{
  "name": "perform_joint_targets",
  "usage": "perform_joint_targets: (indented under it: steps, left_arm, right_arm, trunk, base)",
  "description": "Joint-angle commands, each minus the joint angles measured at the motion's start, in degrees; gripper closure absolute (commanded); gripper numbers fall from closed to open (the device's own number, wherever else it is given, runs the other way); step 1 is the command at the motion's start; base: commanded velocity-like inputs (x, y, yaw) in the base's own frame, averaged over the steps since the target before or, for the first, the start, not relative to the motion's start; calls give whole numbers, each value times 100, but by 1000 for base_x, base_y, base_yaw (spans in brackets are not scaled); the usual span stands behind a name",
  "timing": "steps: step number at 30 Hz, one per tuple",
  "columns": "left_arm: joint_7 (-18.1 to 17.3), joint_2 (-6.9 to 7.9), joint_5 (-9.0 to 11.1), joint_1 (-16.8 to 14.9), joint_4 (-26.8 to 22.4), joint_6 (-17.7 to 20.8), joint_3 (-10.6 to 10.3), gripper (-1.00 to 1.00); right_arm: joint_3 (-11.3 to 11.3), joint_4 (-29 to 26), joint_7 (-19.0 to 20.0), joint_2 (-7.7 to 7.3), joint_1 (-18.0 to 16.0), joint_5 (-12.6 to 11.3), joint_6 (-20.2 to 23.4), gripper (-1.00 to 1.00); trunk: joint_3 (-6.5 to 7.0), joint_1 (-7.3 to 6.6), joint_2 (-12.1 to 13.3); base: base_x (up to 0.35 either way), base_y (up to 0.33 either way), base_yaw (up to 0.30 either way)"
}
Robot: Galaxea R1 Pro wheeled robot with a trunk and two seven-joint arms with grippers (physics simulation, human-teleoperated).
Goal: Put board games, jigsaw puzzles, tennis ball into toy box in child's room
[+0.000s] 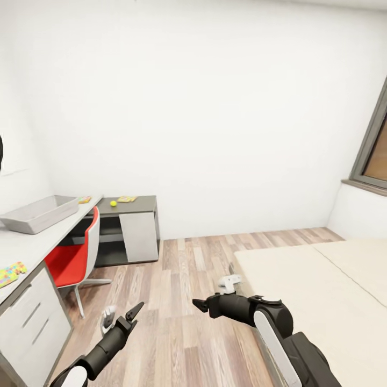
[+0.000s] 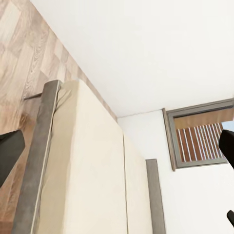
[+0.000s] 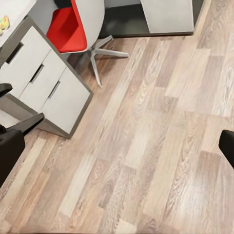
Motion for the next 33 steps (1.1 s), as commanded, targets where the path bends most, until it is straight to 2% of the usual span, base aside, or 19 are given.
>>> perform_joint_targets:
  steps: [1,22,33]
  left_arm:
    - [-6,-1,49,-3,3,52,7,-100]
    - [2,-4,47,-5,12,52,4,-100]
    - [2,-4,47,-3,19,52,6,-100]
  right_arm:
    - [1,-4,39,-3,-2,40,18,-100]
    - [53,-4,38,-6,-2,54,20,-100]
    - [118,-9,39,-21,-4,54,30,-100]
  trunk:
    - [-2,2,-4]
    - [-3,2,-4]
    - [-5,2,-4]
  base:
    - [0,0,295]
    - [0,0,293]
    - [0,0,127]
